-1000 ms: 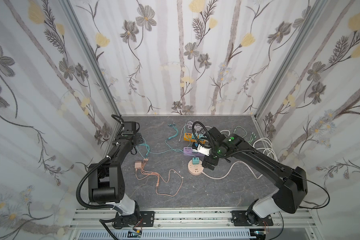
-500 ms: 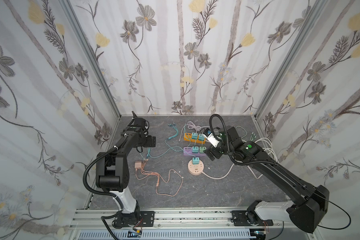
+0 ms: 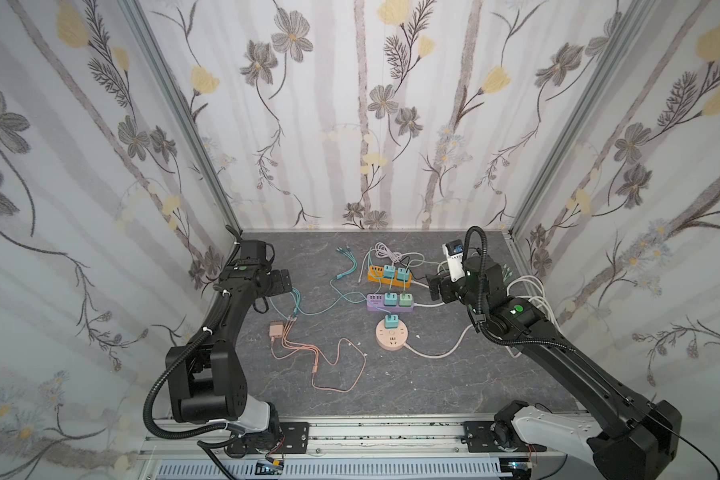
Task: Insert the plug
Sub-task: 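Open and raise the right gripper while the left moves to the pink charger, then grasp the pink charger with the left gripper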
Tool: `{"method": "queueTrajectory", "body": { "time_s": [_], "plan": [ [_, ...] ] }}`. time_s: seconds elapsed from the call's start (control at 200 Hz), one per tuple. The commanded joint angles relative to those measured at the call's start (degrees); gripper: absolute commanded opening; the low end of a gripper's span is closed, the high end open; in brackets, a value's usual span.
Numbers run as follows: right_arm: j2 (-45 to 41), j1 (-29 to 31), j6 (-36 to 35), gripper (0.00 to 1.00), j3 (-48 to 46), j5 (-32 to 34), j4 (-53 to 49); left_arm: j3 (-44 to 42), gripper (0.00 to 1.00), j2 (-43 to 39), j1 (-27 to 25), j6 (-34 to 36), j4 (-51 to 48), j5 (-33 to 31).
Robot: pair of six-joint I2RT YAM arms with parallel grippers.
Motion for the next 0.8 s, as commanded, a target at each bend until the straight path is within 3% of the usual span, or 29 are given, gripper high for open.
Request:
{"method": "queueTrajectory", "body": {
  "time_s": [0.0,0.145,0.22,0.37,0.45,0.57,0.724,0.794],
  "plan": [
    [-0.4,-0.2,5.0,0.99,1.2,2.6,2.7,-4.3,1.00,-5.5,1.7,-3.4,10.8,-1.4],
    [-1.9,-1.0,6.3,0.99,0.0,-0.3,4.1,-17.7,1.00,-17.4,1.8,-6.0,28.6,-11.6],
    [-2.2,-1.5,7.1,0.99,-1.4,-0.9,6.0,-23.2,1.00,-22.6,2.5,-5.0,32.9,-10.0],
    [-0.9,-1.8,8.1,0.99,-2.0,-1.8,6.9,-15.8,0.90,-21.4,2.6,-12.1,10.6,-9.1],
    [0.0,-1.7,9.1,0.99,-2.1,-0.7,7.7,-13.9,0.99,-19.4,2.1,-13.7,1.2,-8.0],
    [0.9,-1.8,10.5,0.99,-1.8,-1.5,7.8,-15.6,0.95,-19.5,0.8,-10.5,-5.7,-5.4],
    [2.4,-1.8,10.2,0.99,-0.9,-1.9,6.6,-14.8,0.83,-17.6,0.8,-7.5,-11.8,-8.9],
    [2.9,-1.9,10.0,0.99,-1.0,-1.1,6.8,-13.6,0.81,-15.0,0.8,-6.2,-13.4,-7.6]
  ]
}}
